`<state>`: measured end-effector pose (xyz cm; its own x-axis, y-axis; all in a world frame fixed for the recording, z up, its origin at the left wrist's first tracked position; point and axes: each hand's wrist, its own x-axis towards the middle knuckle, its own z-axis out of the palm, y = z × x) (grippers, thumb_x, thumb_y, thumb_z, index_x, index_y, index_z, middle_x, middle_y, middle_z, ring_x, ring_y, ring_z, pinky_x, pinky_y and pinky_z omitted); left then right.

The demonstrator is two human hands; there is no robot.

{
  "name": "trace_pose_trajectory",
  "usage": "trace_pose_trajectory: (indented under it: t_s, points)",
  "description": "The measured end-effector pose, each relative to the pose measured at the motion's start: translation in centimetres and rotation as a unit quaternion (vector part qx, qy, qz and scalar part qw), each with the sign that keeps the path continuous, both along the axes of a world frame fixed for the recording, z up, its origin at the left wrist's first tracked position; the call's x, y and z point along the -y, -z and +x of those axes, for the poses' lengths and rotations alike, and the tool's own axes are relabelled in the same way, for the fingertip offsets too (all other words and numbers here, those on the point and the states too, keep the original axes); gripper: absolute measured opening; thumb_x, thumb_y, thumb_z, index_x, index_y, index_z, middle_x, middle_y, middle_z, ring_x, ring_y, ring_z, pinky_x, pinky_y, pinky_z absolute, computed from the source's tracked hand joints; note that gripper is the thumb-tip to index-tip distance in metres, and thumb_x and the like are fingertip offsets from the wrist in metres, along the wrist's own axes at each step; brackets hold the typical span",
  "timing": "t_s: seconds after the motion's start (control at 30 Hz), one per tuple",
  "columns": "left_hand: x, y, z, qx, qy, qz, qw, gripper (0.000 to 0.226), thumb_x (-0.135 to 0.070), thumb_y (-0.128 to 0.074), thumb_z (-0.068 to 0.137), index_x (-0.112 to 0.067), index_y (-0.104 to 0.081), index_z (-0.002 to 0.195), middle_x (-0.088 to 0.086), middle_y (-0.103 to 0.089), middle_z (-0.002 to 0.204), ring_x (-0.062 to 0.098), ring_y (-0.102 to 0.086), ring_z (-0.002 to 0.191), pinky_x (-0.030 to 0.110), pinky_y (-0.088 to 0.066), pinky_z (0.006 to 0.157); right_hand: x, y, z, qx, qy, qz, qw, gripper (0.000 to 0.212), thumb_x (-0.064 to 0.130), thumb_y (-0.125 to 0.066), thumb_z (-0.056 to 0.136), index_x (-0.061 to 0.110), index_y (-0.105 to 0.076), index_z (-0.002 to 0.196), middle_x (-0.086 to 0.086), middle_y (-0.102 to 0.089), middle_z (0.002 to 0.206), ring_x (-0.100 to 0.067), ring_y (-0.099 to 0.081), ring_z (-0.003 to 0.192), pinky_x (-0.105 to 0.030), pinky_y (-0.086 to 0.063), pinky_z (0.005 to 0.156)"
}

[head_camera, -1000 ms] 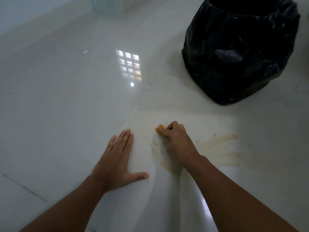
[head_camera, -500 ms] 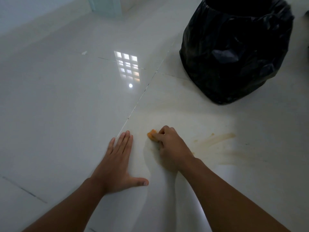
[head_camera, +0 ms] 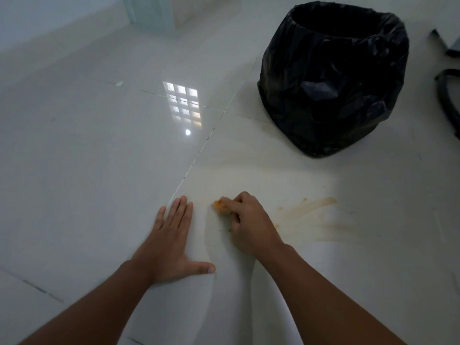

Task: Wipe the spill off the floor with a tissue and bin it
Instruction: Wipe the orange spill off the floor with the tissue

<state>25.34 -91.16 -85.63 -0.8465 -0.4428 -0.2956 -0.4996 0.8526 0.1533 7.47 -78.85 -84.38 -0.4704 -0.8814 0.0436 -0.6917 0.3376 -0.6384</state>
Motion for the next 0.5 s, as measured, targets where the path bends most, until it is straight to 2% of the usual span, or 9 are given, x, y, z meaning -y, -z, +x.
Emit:
trace_pose_trajectory:
  t_s: [0.13, 0.23, 0.27, 0.37, 0.43, 0.5]
  points:
    - [-0.2, 0.0, -0.1, -0.002, -0.005, 0.001, 1.000, 0.149, -0.108, -0.028, 0.054, -0.009, 0.025, 0.152, 0.009, 0.037, 0.158, 0.018, 0.038, 0.144, 0.044, 0.016, 0.122, -0.1, 0.2, -0.2, 0.000, -0.030, 0.089, 0.996, 0.035, 0.024, -0.054, 0.094, 0.034, -0.059, 0.127, 0.003, -0.044, 0.101, -0.017, -0.045, 0.101, -0.029, -0.043, 0.077]
    - [-0.6, -0.1, -0.1, 0.007, -0.007, -0.003, 1.000, 0.148, -0.108, -0.020, 0.053, -0.008, 0.029, 0.150, 0.010, 0.038, 0.157, 0.019, 0.039, 0.144, 0.044, 0.016, 0.122, -0.7, 0.2, 0.0, -0.034, -0.055, 0.095, 0.993, 0.028, 0.034, -0.050, 0.099, 0.036, -0.063, 0.124, 0.003, -0.047, 0.098, -0.018, -0.043, 0.101, -0.029, -0.041, 0.076]
    - [-0.7, 0.0, -0.1, 0.003, -0.008, -0.002, 1.000, 0.147, -0.107, -0.021, 0.054, -0.008, 0.029, 0.150, 0.010, 0.038, 0.158, 0.019, 0.039, 0.144, 0.044, 0.015, 0.122, -1.0, 0.1, 0.1, -0.032, -0.059, 0.094, 0.993, 0.027, 0.034, -0.050, 0.099, 0.036, -0.064, 0.123, 0.003, -0.047, 0.096, -0.018, -0.044, 0.100, -0.029, -0.042, 0.076]
    - [-0.9, 0.1, -0.2, -0.001, -0.016, 0.004, 1.000, 0.144, -0.106, -0.024, 0.057, -0.009, 0.031, 0.149, 0.010, 0.038, 0.157, 0.019, 0.039, 0.144, 0.045, 0.015, 0.122, -1.8, -0.2, 0.5, -0.015, -0.071, 0.084, 0.994, 0.032, 0.019, -0.057, 0.094, 0.035, -0.068, 0.119, 0.006, -0.046, 0.094, -0.018, -0.044, 0.098, -0.030, -0.043, 0.080]
    - [-1.0, 0.0, -0.2, 0.006, -0.015, 0.002, 1.000, 0.143, -0.106, -0.020, 0.056, -0.010, 0.033, 0.147, 0.010, 0.041, 0.156, 0.019, 0.040, 0.143, 0.044, 0.015, 0.122, -2.0, -0.2, 0.3, 0.000, -0.043, 0.057, 0.997, 0.029, 0.016, -0.059, 0.091, 0.029, -0.073, 0.112, 0.008, -0.045, 0.092, -0.016, -0.045, 0.098, -0.023, -0.038, 0.078]
    - [-1.1, -0.2, -0.1, 0.011, -0.014, 0.010, 1.000, 0.142, -0.105, -0.023, 0.058, -0.010, 0.033, 0.147, 0.010, 0.041, 0.156, 0.019, 0.040, 0.143, 0.044, 0.016, 0.122, -1.8, -0.3, 0.2, 0.013, -0.014, 0.038, 0.999, 0.032, 0.013, -0.059, 0.090, 0.028, -0.072, 0.114, 0.007, -0.047, 0.093, -0.015, -0.046, 0.097, -0.023, -0.038, 0.077]
